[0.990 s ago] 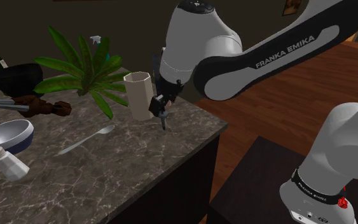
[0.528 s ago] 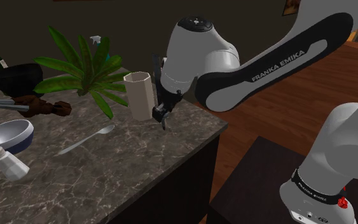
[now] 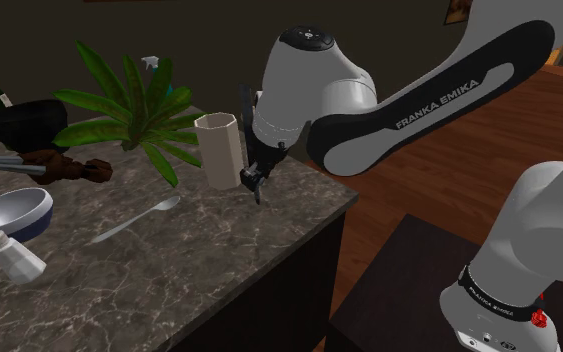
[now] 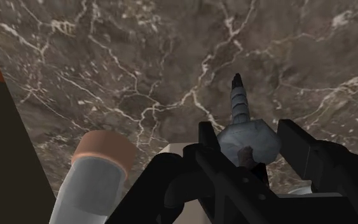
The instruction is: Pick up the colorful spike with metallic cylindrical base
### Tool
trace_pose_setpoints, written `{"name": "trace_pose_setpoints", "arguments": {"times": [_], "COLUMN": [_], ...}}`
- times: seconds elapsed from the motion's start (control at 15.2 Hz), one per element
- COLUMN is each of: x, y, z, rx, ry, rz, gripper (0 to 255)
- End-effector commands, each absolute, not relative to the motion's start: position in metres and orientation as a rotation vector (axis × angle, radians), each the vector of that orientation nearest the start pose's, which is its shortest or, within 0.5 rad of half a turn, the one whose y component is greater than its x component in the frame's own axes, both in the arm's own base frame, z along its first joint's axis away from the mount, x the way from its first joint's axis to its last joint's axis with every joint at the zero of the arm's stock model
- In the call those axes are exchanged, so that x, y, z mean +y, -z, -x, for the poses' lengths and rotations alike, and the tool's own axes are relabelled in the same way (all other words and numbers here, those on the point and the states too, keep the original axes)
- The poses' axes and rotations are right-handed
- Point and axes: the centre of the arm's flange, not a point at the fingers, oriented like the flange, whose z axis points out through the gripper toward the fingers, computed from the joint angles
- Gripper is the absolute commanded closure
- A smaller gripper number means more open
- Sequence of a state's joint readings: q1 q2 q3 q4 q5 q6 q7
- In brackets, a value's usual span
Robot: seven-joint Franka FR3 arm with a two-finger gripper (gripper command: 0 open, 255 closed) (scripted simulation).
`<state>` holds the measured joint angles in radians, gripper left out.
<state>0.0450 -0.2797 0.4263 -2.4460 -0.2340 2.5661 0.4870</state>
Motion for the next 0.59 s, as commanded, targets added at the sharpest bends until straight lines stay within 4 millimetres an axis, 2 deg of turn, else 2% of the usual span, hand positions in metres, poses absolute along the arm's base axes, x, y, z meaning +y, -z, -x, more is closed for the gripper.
{"name": "trace_pose_setpoints", "arguments": {"times": [0.0,0.53], "x": [0.226,0.226], "y": [-0.436,-0.478], "z": [-0.425,-0.425], "rx": [-0.257,-0.257], "ry": [0.717,0.717], "rz": [3.13,3.13], "gripper": [255,255]}}
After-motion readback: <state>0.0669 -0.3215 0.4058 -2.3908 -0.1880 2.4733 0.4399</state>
